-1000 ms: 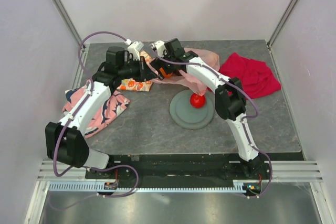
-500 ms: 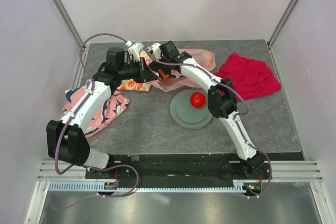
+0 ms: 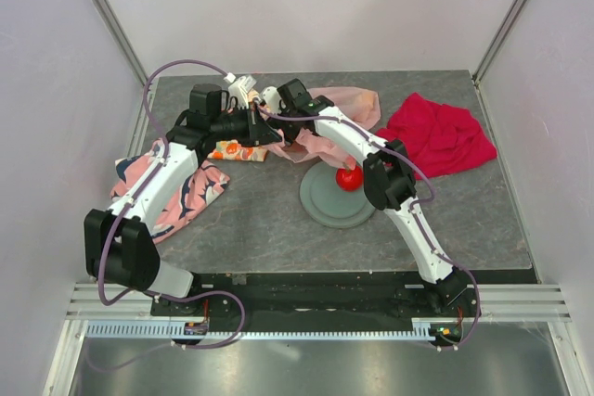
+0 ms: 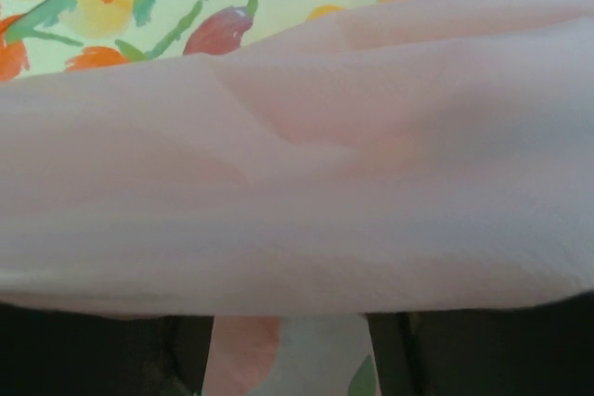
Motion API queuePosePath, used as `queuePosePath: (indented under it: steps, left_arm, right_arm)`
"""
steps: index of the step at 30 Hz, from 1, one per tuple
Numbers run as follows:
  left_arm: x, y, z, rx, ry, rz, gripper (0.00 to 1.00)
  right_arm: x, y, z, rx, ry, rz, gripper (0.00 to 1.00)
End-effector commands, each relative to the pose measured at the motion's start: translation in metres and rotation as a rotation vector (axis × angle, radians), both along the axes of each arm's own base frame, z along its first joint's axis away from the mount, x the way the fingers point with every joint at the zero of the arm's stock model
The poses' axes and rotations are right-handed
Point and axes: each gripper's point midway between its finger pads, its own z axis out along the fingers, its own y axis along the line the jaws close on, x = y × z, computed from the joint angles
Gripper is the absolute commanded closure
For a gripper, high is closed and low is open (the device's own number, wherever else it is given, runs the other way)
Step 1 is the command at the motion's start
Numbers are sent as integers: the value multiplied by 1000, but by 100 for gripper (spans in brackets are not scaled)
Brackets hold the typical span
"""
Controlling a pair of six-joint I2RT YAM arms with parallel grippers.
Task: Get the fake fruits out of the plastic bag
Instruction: Take out the fake fruit from the plastic bag.
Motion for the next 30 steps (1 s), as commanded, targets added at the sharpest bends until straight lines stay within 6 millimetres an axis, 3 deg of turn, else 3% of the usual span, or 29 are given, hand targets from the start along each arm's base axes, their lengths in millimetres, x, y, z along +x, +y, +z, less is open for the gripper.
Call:
queuePosePath:
  steps: [1,5,8,9,10,11,12,17,24,26,30]
  left_arm:
    - [-2,-9,15,-53,-15,-38,98]
    - [1,-9,16,-51,-17,-34,98]
    - [5,-9,18,-46,-39,-33,98]
    - [7,-9,18,-39,-47,-29,98]
    - [12,-7,22,-29,-71,-19,98]
    - [15,-6,22,-21,-80,-13,98]
    - [19,-4,23,-16,-90,-7,98]
    - [35,1,28,8,-142,5,98]
    - [41,4,31,33,-185,11,98]
    - [43,5,33,41,-200,21,98]
    - [48,9,39,61,-239,26,98]
  right_arm:
    - [-1,5,-2,-10,1,22,50]
    - [-2,3,14,-4,-16,19,66]
    - [-11,2,46,36,-30,40,70]
    - [-14,1,77,62,-66,51,71]
    - [-19,-1,89,74,-74,62,71]
    - [-28,-8,88,63,-47,73,71]
    - [-40,-9,116,104,-59,103,71]
    - [-78,-46,165,169,-30,113,72]
    - [-132,-68,203,330,80,200,71]
    - [-158,-72,217,410,115,282,71]
    - [-208,-76,219,436,210,457,66]
